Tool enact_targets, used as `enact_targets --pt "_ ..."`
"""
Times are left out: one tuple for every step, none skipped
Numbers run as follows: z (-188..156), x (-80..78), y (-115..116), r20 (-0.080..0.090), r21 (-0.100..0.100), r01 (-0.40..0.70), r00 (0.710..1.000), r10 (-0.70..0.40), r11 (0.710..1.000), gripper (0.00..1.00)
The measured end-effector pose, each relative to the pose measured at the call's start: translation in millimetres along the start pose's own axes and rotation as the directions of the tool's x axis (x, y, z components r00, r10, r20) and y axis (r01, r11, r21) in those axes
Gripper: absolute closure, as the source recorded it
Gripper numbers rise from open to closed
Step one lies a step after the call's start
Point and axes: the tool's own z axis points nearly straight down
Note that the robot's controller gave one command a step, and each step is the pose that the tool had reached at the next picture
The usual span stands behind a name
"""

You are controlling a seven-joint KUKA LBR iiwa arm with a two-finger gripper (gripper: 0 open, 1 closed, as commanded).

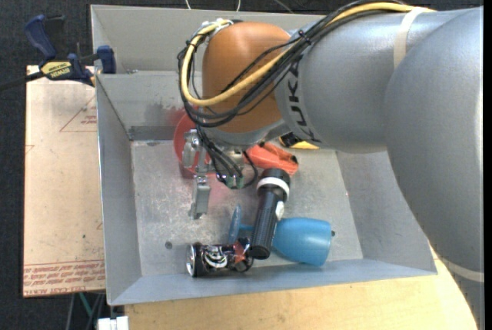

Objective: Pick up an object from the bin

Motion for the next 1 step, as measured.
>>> enact_targets --pt "0.0 0.0 0.0 0.000 0.000 0.000 1.000 0.000 1.000 0.00"
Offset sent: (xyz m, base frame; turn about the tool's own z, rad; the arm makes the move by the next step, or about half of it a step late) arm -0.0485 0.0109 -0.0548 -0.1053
